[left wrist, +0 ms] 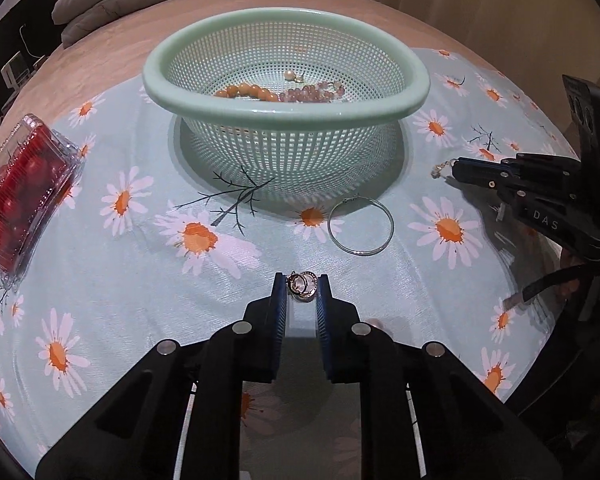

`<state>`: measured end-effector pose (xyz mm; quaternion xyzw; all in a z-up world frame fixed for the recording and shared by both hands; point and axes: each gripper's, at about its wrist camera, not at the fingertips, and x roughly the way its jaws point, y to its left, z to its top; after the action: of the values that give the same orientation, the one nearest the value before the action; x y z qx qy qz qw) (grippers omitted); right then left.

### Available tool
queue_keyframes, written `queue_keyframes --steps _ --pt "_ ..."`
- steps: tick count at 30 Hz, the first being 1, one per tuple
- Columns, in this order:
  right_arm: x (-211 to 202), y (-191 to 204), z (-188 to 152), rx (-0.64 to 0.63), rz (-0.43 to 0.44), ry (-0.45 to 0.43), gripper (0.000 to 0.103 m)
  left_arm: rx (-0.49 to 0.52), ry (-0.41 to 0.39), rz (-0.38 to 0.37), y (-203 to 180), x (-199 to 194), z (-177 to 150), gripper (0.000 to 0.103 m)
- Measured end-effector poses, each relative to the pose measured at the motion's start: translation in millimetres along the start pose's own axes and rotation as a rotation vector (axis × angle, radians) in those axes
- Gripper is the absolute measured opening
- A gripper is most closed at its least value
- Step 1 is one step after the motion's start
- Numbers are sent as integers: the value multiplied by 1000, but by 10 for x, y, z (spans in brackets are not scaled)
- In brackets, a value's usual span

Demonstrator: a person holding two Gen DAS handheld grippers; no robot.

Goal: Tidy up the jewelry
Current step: 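Grasp the silver ring earring with the left tool while the right tool moves toward the charm earring, then drop the ring earring into the basket with the left tool while the right tool drops the charm earring in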

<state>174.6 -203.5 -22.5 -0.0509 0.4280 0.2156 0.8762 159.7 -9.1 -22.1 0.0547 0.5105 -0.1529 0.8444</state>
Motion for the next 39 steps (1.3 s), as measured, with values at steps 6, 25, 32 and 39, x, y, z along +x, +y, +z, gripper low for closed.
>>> queue_keyframes --steps 6,25,32,39 --pt "-303 -79 167 -10 -18 -60 2 -11 -40 11 156 -272 192 16" --pt "-574 199 1164 -189 -4 -153 2 138 -139 89 73 -705 1132 16" --pt "-231 234 1354 -195 12 -129 2 159 -85 51 71 -300 1293 16" --pt "190 295 1324 -214 32 -87 2 158 -27 17 132 139 1321 16"
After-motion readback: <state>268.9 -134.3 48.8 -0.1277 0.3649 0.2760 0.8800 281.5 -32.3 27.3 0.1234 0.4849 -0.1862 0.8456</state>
